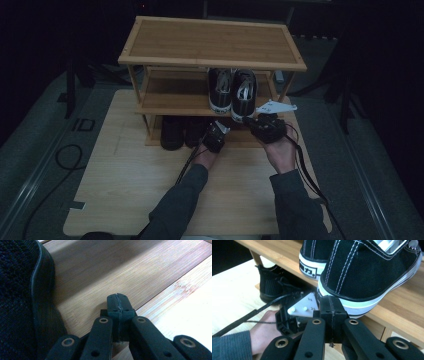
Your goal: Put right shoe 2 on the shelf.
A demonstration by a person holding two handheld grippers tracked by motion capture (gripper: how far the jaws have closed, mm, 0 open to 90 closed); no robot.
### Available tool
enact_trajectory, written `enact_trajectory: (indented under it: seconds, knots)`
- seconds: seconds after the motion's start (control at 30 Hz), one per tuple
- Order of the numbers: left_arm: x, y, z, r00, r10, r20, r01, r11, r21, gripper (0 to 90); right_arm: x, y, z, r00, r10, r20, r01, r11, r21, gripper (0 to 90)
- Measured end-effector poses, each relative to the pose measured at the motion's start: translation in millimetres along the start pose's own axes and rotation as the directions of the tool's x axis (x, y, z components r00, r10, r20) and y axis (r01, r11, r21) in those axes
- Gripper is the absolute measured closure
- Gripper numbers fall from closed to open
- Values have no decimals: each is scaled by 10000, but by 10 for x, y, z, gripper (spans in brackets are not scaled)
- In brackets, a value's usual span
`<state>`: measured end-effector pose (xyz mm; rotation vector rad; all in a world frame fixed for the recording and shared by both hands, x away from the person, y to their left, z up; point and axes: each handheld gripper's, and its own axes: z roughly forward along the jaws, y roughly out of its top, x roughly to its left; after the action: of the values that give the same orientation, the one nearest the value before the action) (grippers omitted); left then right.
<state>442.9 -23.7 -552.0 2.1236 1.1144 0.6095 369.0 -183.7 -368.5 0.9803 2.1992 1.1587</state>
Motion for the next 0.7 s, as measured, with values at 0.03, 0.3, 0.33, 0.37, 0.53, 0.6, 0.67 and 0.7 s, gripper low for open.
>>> enact_trajectory:
  seconds: [0.03, 0.3, 0.33, 0.37, 0.53, 0.6, 0.67, 0.7]
  knots:
    - [-1, 0, 0, 10000, 9, -1, -9, 10000, -4, 900, 3, 4, 13, 10000, 45, -13, -45, 10000, -15, 900]
    - [1, 0, 1, 10000, -5, -9, 5, 10000, -7, 900, 5, 7, 46, 9998, 0, 221, 3, 9999, -105, 900]
    - [-1, 0, 1, 10000, 4, -36, -4, 10000, 1, 900, 10, 6, 49, 9996, -24, 274, 27, 9999, -125, 900]
    - [-1, 0, 1, 10000, -5, -37, 5, 10000, -5, 900, 11, 4, 54, 9993, -62, 381, 65, 9999, -83, 900]
    - [-1, -1, 1, 10000, 1, -43, -1, 10000, -6, 900, 4, 3, 81, 9988, 8, 489, -4, 10000, -94, 900]
    - [0, -1, 2, 10000, -18, -33, 18, 10000, -20, 900, -4, 5, 94, 9985, -23, 552, 30, 9999, -127, 900]
    - [-3, -2, 3, 10000, 7, -65, -8, 10000, -30, 900, 0, 6, 103, 9981, 17, 619, -6, 9999, -162, 900]
    - [-3, -1, 3, 10000, -5, -69, 5, 10000, -32, 900, 12, 5, 111, 9966, -60, 818, 76, 9998, -189, 900]
